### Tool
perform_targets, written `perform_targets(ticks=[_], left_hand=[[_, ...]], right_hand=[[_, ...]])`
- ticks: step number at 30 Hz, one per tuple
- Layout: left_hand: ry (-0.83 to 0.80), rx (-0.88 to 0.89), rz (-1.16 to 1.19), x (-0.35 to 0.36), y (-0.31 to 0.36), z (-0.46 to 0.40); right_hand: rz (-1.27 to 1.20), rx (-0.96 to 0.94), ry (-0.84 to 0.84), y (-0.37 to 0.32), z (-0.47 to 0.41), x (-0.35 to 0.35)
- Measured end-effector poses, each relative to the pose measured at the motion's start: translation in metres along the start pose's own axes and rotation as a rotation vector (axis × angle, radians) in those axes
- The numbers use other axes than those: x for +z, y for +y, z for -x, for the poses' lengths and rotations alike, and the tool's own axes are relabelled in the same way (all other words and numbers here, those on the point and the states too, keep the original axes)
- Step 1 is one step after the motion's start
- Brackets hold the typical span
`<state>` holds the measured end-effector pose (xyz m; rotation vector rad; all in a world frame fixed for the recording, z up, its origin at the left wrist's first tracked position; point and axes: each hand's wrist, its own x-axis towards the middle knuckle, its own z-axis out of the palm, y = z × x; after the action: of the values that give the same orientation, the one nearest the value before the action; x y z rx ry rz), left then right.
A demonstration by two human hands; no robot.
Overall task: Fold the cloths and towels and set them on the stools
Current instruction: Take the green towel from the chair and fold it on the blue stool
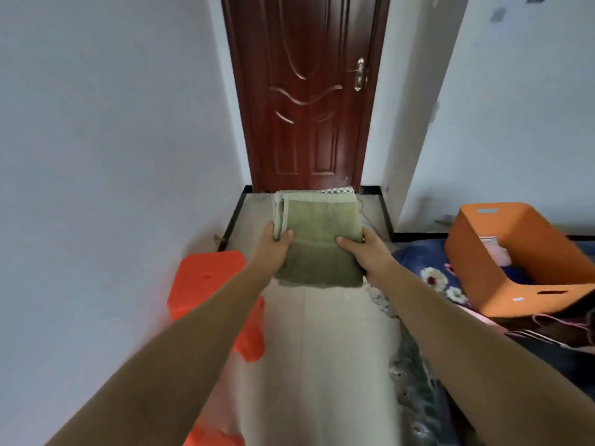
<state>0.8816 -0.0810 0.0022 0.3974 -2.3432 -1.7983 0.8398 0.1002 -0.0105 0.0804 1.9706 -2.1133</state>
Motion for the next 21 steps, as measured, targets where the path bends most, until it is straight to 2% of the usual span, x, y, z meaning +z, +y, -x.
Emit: perform_targets(ticks=[8,17,21], left_hand=[[-0.298,0.051,-0.140,0.153,0.025,-0.116],[-0.493,0.092,-0.219,0.355,0.061,-0.244],[-0.607,0.073,-0.228,0.448,0.079,-0.275]], right_hand=[[-0.031,0.048,0.332,-0.002,-0.088,-0.127],[-0.124,0.101,0.503,-0.012,-0.209,-0.294],[-0.129,0.147,0.592,-0.022,-0.237,-0.371]])
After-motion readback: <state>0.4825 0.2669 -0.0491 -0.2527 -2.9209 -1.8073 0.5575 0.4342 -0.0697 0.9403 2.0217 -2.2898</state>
